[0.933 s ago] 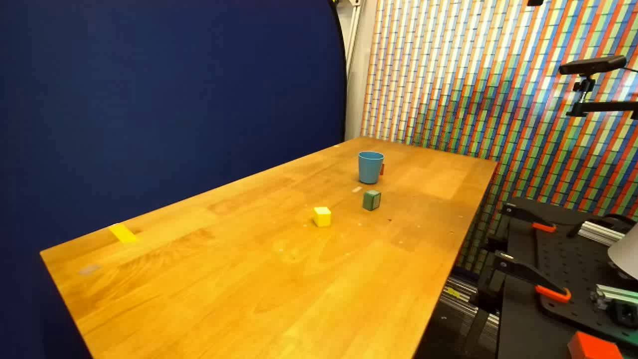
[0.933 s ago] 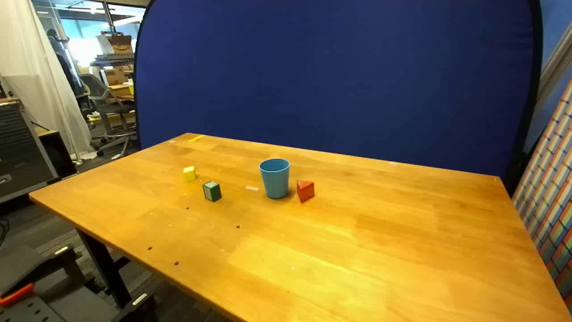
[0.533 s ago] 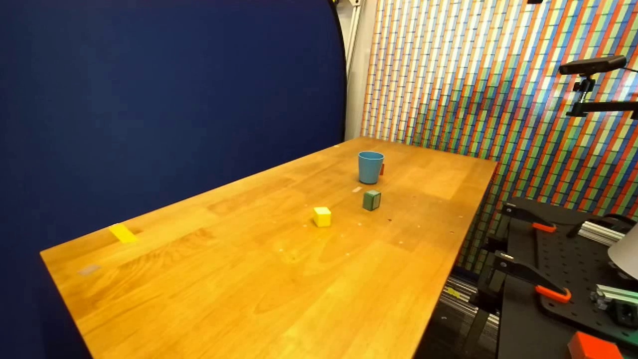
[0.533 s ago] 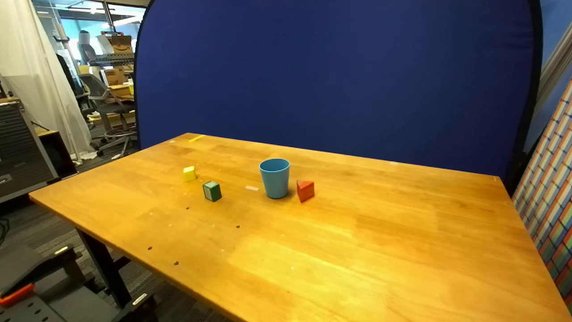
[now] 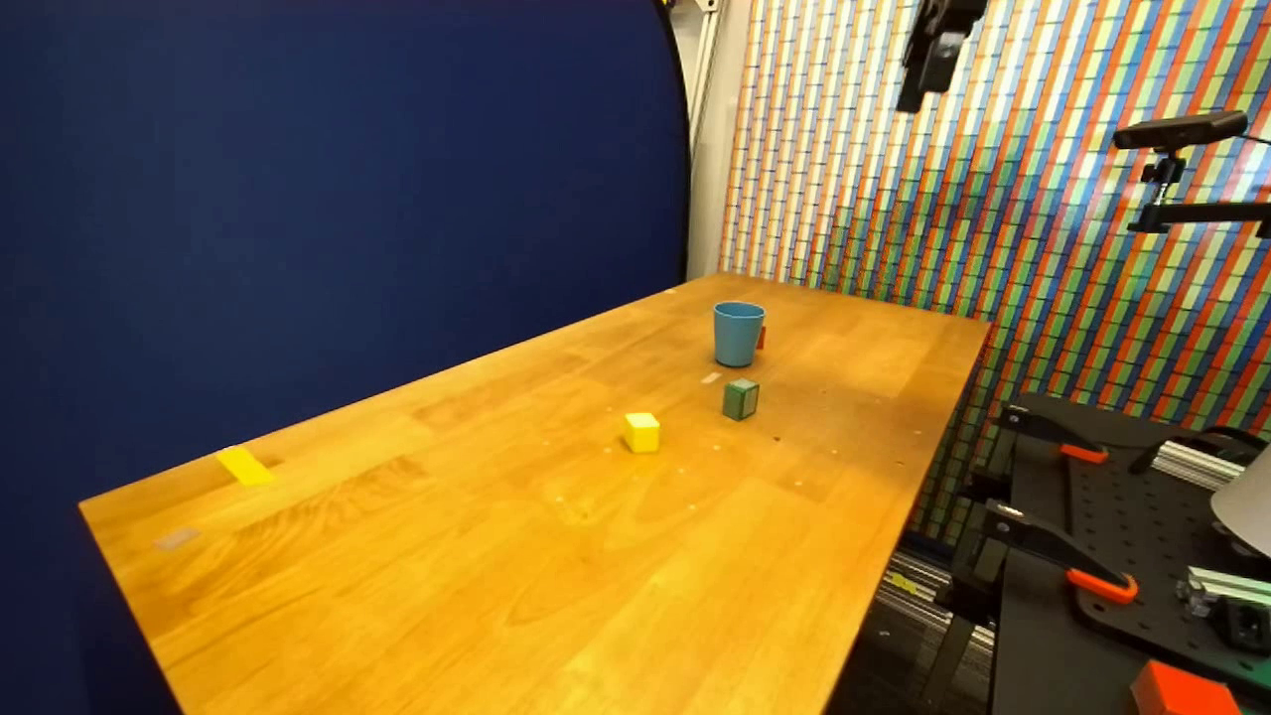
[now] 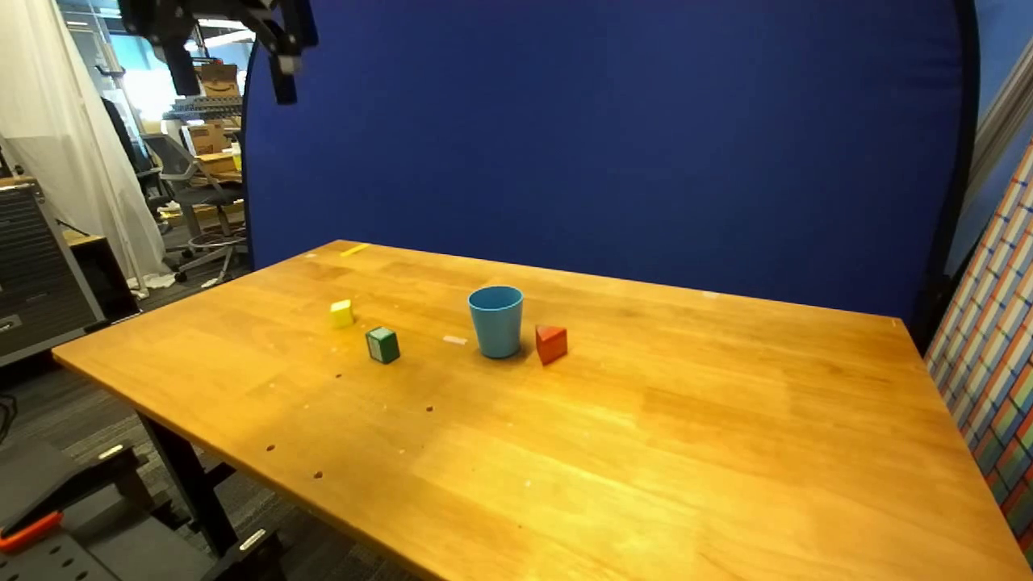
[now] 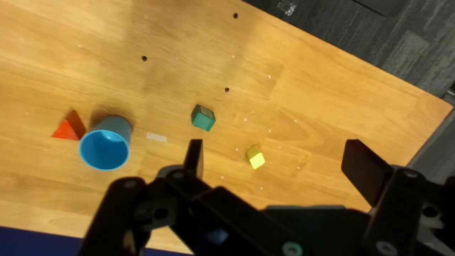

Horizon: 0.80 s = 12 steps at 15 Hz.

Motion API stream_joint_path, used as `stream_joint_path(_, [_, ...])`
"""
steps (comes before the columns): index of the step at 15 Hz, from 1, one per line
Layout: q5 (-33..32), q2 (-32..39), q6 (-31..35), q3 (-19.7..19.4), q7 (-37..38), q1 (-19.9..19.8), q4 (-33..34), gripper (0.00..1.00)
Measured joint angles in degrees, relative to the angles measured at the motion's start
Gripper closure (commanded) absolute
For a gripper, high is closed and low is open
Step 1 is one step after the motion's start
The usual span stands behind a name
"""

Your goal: Put the yellow block in the blue cup

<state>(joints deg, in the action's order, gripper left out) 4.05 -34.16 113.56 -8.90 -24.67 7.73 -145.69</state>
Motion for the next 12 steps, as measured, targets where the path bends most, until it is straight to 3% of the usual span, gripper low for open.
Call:
stream_joint_path(6, [10.1, 22.6, 2.0, -1.0, -6.3, 8.5, 6.1, 0.00])
stream_joint_path(12, [9.3, 44.5, 5.0, 8.3, -4.9, 5.9, 21.3, 0.00])
